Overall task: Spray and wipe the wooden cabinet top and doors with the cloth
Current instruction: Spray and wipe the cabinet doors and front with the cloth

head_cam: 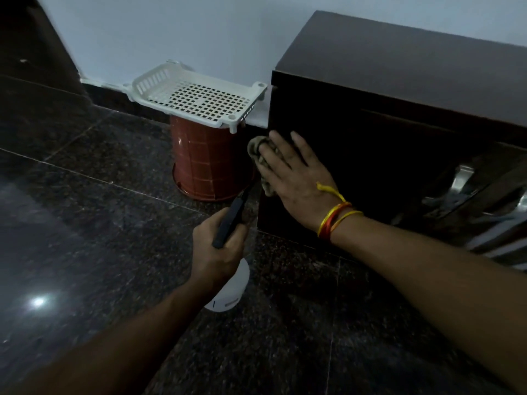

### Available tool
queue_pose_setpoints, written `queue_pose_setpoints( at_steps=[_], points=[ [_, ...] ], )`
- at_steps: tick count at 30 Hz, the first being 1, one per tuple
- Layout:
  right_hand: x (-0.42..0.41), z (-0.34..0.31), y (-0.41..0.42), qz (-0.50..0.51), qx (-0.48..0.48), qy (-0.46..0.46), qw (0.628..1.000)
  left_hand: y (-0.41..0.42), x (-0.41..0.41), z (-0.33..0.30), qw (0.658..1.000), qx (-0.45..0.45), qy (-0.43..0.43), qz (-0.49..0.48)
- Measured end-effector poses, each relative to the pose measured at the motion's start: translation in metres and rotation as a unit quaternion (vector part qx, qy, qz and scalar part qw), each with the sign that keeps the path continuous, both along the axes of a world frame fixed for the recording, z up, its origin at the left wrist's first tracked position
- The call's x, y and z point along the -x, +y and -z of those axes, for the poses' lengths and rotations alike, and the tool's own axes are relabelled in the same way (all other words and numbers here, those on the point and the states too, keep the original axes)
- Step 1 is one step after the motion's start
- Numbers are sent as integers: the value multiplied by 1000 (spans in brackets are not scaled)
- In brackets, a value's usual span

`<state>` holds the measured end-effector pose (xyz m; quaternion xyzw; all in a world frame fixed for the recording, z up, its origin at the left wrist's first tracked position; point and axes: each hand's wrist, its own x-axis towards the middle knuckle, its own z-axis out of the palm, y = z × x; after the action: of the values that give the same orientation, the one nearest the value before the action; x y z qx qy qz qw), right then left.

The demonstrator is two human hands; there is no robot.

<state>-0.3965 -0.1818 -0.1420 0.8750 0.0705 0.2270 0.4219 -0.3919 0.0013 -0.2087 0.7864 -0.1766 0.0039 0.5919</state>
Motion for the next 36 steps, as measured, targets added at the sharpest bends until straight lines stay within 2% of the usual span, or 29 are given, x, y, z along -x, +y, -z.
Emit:
queue_pose_setpoints(
  at_steps=[4, 7, 9, 12, 15, 18, 22, 24, 30, 36],
  points=[
    [-3, 3, -5, -7, -6, -24, 1000, 0, -2, -2, 1000, -4, 1, -7],
    [-2, 3, -5, -11, -20, -7, 1000, 0, -3, 0, 1000, 4, 7, -5],
    [1, 12, -1, -12, -3, 60, 998, 0, 0, 0, 1000, 8, 7, -2],
    [5, 33, 6, 22, -29, 198, 980, 1, 2, -1, 1000, 17, 2, 11],
    [4, 37, 8, 40, -39, 211, 976, 2, 4, 0, 1000, 18, 9, 13],
    [5, 19, 4, 41, -46, 155, 986, 1, 5, -3, 1000, 16, 9, 15],
    [-7, -26, 4, 6, -49, -43, 998, -4, 6, -8, 1000, 18, 17, 18],
    [-11, -48, 2, -8, -55, -99, 994, -6, 5, -9, 1000, 14, 12, 17],
    [14, -60, -13, 8, -66, -75, 995, -15, 14, -17, 999, 18, -3, 44],
    [61, -57, -48, 48, -85, -114, 989, -32, 28, -23, 997, 41, 1, 66]
  ],
)
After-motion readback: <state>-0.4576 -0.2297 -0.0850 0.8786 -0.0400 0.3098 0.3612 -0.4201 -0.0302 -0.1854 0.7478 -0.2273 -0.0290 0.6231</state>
